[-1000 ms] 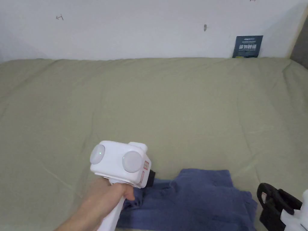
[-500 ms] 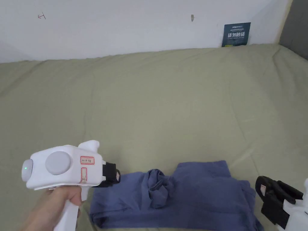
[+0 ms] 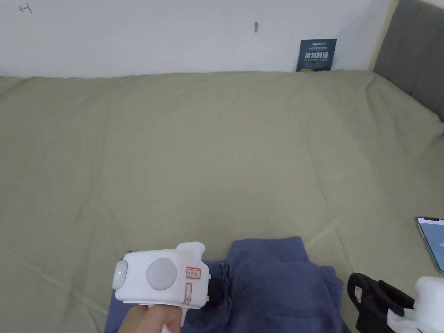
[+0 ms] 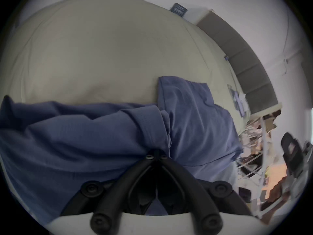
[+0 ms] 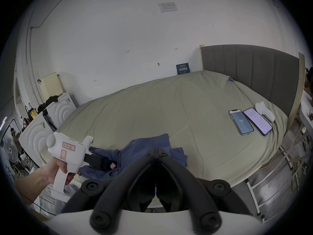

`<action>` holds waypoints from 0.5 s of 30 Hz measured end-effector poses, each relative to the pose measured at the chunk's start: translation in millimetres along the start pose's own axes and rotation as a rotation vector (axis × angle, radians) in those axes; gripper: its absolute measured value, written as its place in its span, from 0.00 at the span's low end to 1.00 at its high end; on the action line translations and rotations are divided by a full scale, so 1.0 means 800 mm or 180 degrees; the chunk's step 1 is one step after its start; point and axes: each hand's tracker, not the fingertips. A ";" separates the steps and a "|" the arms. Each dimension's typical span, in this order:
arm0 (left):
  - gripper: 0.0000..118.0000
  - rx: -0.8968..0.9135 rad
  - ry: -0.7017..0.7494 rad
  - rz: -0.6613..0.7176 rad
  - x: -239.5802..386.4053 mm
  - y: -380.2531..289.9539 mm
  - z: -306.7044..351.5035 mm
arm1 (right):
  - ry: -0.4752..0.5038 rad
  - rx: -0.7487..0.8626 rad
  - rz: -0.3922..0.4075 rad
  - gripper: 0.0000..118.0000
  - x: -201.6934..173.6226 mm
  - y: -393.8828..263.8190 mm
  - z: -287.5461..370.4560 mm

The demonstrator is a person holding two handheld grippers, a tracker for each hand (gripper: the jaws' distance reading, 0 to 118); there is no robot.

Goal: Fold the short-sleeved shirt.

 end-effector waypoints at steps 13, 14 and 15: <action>0.00 0.0719 0.0226 0.0367 -0.147 -0.026 0.202 | 0.0172 -0.0039 0.0143 0.00 -0.034 0.007 -0.020; 0.00 0.0721 0.0228 0.0431 -0.162 -0.033 0.205 | 0.0183 -0.0048 0.0157 0.00 -0.037 0.006 -0.021; 0.00 0.0702 0.0171 0.0522 -0.180 -0.037 0.206 | 0.0204 -0.0069 0.0169 0.00 -0.041 0.005 -0.022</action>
